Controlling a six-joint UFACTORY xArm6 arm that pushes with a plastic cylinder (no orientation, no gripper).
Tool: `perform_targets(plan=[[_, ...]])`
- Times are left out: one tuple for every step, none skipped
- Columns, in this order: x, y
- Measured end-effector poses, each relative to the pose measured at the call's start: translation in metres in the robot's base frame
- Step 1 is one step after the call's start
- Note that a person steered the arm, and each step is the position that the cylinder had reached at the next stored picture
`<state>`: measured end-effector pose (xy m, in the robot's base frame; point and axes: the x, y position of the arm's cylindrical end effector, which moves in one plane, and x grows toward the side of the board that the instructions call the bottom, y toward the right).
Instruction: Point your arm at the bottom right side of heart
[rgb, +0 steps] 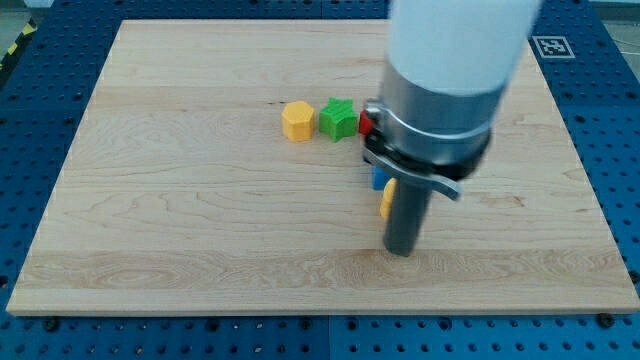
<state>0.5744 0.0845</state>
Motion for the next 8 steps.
perform_targets(plan=[[0.029, 0.016], [0.028, 0.065], [0.003, 0.096], [-0.032, 0.096], [-0.033, 0.096], [-0.033, 0.094], [-0.03, 0.08], [-0.03, 0.074]])
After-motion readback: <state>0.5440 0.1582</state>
